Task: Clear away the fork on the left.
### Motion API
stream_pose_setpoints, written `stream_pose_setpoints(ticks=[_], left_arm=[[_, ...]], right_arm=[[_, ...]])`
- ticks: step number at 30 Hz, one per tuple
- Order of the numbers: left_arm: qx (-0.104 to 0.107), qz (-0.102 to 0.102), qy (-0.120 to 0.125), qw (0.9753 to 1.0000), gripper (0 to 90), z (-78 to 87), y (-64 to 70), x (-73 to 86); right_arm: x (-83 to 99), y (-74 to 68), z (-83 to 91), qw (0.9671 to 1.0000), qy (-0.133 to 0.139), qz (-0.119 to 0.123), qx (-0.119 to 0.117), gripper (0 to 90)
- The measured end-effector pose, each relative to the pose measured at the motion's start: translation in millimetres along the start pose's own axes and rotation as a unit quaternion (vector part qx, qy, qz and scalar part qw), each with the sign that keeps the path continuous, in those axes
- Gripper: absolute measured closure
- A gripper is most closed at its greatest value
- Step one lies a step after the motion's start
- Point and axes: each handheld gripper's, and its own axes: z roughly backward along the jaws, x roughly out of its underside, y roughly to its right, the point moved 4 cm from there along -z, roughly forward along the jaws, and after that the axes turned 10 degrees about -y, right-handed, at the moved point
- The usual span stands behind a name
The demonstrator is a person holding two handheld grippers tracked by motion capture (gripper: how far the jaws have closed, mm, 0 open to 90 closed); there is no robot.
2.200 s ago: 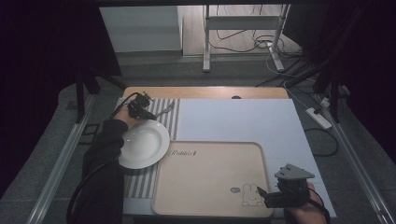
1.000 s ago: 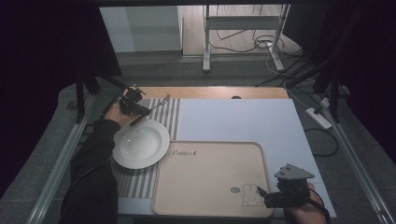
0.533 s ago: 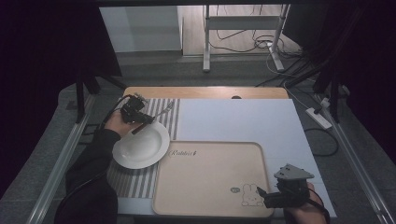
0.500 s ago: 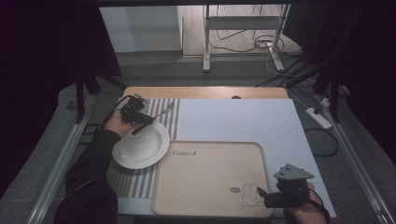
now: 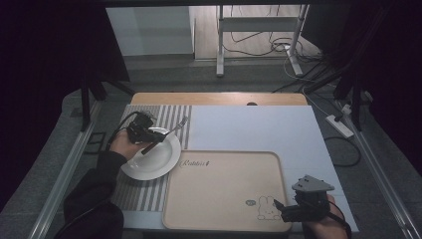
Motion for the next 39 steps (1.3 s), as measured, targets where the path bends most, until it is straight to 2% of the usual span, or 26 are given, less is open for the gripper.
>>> stream_pose_setpoints(ticks=[5, 11, 16, 23, 32, 39], left_arm=[[-0.004, 0.001, -0.003, 1.0000, 78.1, 1.4, 13.6, 8.3], [0.001, 0.008, -0.003, 1.0000, 78.1, 2.0, 28.6, 21.1], [-0.002, 0.005, -0.006, 1.0000, 78.0, 2.9, 42.6, 29.0], [0.001, 0.003, -0.011, 0.9999, 78.0, 1.7, 62.3, 35.0], [0.012, 0.011, -0.007, 0.9998, 78.0, 1.0, 82.3, 41.3], [0.017, 0.009, -0.005, 0.9998, 78.0, -4.0, 105.5, 43.3]], right_arm=[[0.2, -0.1, 0.4, 1.0000, 0.001, 0.002, 0.000, 0.0], [0.2, -0.1, 0.6, 1.0000, 0.003, 0.003, 0.000, 0.0], [0.3, -0.5, 1.1, 1.0000, 0.003, 0.005, 0.000, 0.0], [0.4, -0.8, 1.4, 1.0000, 0.004, 0.006, 0.000, 0.0], [0.5, -1.2, 1.7, 0.9999, 0.006, 0.010, 0.000, 0.0], [0.5, -1.4, 1.9, 0.9999, 0.007, 0.011, 0.000, 0.0]])
